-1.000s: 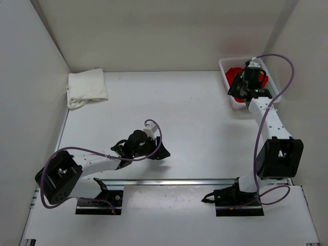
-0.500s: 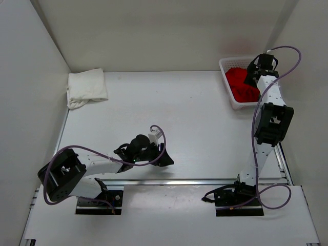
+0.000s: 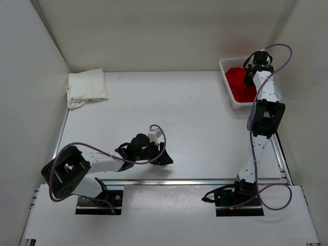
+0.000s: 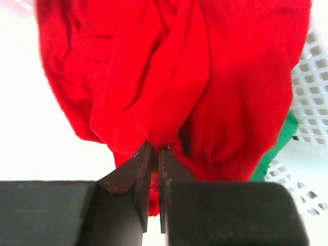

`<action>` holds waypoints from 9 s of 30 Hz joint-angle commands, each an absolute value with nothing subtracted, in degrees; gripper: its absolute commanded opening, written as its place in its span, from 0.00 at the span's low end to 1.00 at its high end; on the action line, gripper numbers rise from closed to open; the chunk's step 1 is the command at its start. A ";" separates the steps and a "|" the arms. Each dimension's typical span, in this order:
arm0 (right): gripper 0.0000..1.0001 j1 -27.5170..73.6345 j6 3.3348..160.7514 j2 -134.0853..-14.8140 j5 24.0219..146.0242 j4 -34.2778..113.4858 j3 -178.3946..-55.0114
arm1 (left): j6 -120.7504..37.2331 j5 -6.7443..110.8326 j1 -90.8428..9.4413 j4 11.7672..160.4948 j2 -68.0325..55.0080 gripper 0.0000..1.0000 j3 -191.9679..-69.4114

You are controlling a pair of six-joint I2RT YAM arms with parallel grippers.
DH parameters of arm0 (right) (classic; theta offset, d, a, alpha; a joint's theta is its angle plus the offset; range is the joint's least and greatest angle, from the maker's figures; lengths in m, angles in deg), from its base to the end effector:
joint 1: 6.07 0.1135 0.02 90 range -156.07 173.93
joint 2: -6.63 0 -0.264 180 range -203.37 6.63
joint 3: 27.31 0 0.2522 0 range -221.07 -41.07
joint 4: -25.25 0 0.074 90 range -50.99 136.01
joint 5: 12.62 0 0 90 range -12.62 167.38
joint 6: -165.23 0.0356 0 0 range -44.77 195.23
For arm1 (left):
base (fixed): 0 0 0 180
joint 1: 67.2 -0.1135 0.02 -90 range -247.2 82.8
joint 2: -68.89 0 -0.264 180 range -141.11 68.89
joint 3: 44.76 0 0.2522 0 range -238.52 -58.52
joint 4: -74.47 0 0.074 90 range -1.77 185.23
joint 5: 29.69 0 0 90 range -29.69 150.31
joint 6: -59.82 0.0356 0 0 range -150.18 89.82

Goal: Fold and stack the t-shirts
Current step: Grab crumpled tshirt from bin with the right arm, then move the tshirt to the center of the board, then flatten out the tshirt

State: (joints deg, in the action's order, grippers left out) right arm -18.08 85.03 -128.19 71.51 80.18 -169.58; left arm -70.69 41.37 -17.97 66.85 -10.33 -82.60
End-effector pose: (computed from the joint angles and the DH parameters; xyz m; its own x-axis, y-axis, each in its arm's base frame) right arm 0.5177 -0.1139 0.2528 -0.6636 0.3143 -0.6788 0.3933 0.9185 0.0408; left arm 0.1541 -0.1964 0.1463 -0.8557 0.0515 -0.5149 0.4429 0.5876 -0.6772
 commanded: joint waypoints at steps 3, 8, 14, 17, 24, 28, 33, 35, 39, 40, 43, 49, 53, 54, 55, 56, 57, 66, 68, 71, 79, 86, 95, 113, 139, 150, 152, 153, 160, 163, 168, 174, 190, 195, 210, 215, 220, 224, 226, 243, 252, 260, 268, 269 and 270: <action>0.00 -12.58 81.30 -114.96 67.53 79.52 -174.66 | -70.87 38.69 -19.38 66.61 -9.16 0.56 -84.89; 0.00 -4.95 80.77 -101.32 72.71 79.27 -176.34 | -71.92 36.15 -25.09 68.11 -6.52 0.56 -85.59; 0.00 7.98 84.72 -84.35 87.30 66.27 -169.30 | -76.57 30.35 -41.24 67.16 -4.15 0.58 -82.97; 0.00 10.81 87.51 -83.28 95.09 64.15 -170.70 | -81.14 27.44 -49.77 64.34 -0.91 0.57 -78.75; 0.00 3.70 98.33 -73.82 112.69 45.48 -137.45 | -81.68 23.83 -71.92 69.06 10.78 0.60 -73.82; 0.06 0.18 104.22 -67.56 116.84 26.22 -102.10 | -79.31 23.22 -74.84 72.86 10.71 0.61 -74.96; 0.54 -2.73 102.49 -71.67 111.41 27.89 -88.79 | -79.84 26.02 -75.03 71.97 9.48 0.61 -74.43; 0.56 -1.94 101.77 -72.04 107.54 32.49 -88.45 | -79.49 26.20 -74.67 72.33 8.95 0.61 -75.22; 0.56 3.05 99.50 -66.85 93.60 37.67 -83.89 | -72.58 32.76 -65.91 79.49 9.40 0.61 -78.37; 0.55 3.94 99.31 -65.11 90.07 39.00 -82.39 | -69.41 37.23 -60.49 81.10 9.39 0.63 -80.99; 0.29 7.54 99.31 -60.80 86.45 41.46 -78.00 | -62.98 48.22 -44.33 87.35 7.55 0.65 -86.28; 0.10 12.22 100.27 -50.43 79.77 48.32 -69.82 | -58.48 54.51 -26.70 89.82 -1.39 0.80 -92.61; 0.26 9.41 102.74 -44.18 79.06 51.66 -65.07 | -56.29 53.44 -22.82 91.91 -8.79 0.88 -97.10; 0.29 9.49 103.52 -42.08 77.40 53.58 -63.58 | -55.41 55.02 -21.34 92.45 -10.89 0.90 -98.84; 0.31 9.49 104.66 -40.67 75.64 54.38 -63.05 | -55.06 55.47 -20.54 92.80 -12.65 0.91 -100.17; 0.35 10.01 105.19 -39.26 74.84 54.22 -61.56 | -54.36 55.91 -20.18 93.33 -13.36 0.91 -100.09; 0.37 9.93 107.03 -38.20 74.14 55.00 -60.76 | -54.78 55.74 -20.09 92.81 -14.42 0.89 -100.96; 0.45 7.02 113.36 -29.68 72.90 56.94 -52.16 | -58.28 52.32 -22.98 89.04 -19.10 0.20 -102.39; 0.46 6.42 113.99 -29.32 71.85 57.02 -50.83 | -61.37 49.25 -26.58 85.18 -17.78 0.13 -101.15; 0.44 4.74 113.72 -30.71 76.91 54.84 -49.34 | -64.09 45.47 -31.84 82.97 -15.23 0.09 -100.45; 0.05 4.83 113.90 -38.97 88.44 41.67 -48.37 | -71.57 33.60 -48.29 75.33 -20.21 0.07 -102.46; 0.00 1.76 110.13 -44.95 88.89 39.27 -58.55 | -79.83 28.15 -60.07 70.40 -29.52 0.08 -110.53; 0.00 2.73 105.90 -41.46 86.69 45.77 -69.01 | -80.45 23.84 -60.25 72.86 -25.68 0.06 -114.42; 0.00 24.58 91.58 -42.23 69.94 63.27 -122.89 | -91.01 12.93 -75.20 76.44 -4.93 0.11 -129.89; 0.14 22.95 101.68 -54.62 87.82 39.46 -74.65 | -85.29 30.95 -42.65 75.05 -21.30 0.08 -125.77; 0.46 28.91 103.18 -66.75 84.24 38.83 -72.54 | -85.55 19.97 -66.93 74.45 -7.49 0.06 -113.73; 0.46 29.70 104.40 -68.15 84.59 38.13 -71.04 | -85.29 18.39 -70.53 74.61 -6.69 0.07 -110.83; 0.46 30.40 104.93 -68.69 84.50 38.48 -70.34 | -84.85 18.12 -70.97 74.87 -6.08 0.07 -110.47; 0.32 31.29 103.97 -75.98 80.99 37.78 -72.00 | -78.19 20.12 -75.20 82.66 -2.39 0.06 -109.40; 0.01 31.03 103.44 -78.62 83.08 36.21 -74.20 | -71.33 26.10 -73.89 90.05 -1.51 0.06 -112.57; 0.00 27.34 100.20 -68.45 80.73 40.92 -79.63 | -74.46 22.70 -72.39 87.11 -5.19 0.03 -114.33; 0.00 17.58 93.34 -54.12 81.78 56.46 -98.16 | -79.47 20.32 -69.40 85.33 -9.06 0.03 -124.43; 0.00 36.66 92.10 -41.71 62.80 72.94 -114.48 | -79.75 16.88 -78.54 91.14 -0.54 0.03 -131.30; 0.01 18.16 92.89 -41.18 85.03 64.00 -102.08 | -77.29 19.00 -78.19 90.62 -3.26 0.03 -122.97; 0.00 4.13 96.32 -62.54 90.39 50.25 -97.74 | -66.40 36.30 -65.27 108.97 -44.83 0.20 -156.33; 0.00 2.90 97.02 -61.40 88.45 51.32 -96.01 | -64.45 39.56 -66.23 107.32 -40.02 0.49 -150.49; 0.00 0.53 102.03 -55.26 91.25 46.06 -80.31 | -63.76 37.64 -67.11 101.69 -30.18 0.99 -135.29; 0.00 1.22 103.79 -51.03 92.94 42.53 -72.81 | -63.40 35.53 -66.15 96.85 -21.57 0.99 -119.82; 0.00 0.62 104.06 -50.15 93.64 41.83 -70.00 | -62.96 34.56 -66.14 95.19 -18.04 0.99 -114.26; 0.00 1.92 105.03 -40.39 94.17 39.36 -60.93 | -59.45 49.16 -72.38 107.14 11.31 0.36 -83.58; 0.00 5.00 105.02 -42.76 88.73 42.60 -62.43 | -64.45 28.51 -74.42 93.80 21.35 0.23 -79.53; 0.00 11.77 102.82 -44.60 82.04 46.48 -69.19 | -61.98 55.31 -56.56 104.00 20.90 0.00 -90.08; 0.00 13.89 103.62 -44.96 82.03 43.85 -69.02 | -71.57 28.96 -77.64 84.90 19.24 0.00 -74.89; 0.00 14.23 104.40 -45.48 83.00 44.02 -69.02 | -70.18 29.45 -77.92 86.11 18.89 0.02 -74.69; 0.00 13.45 104.50 -45.31 82.05 45.24 -69.19 | -68.86 30.50 -76.97 89.95 18.28 0.12 -76.35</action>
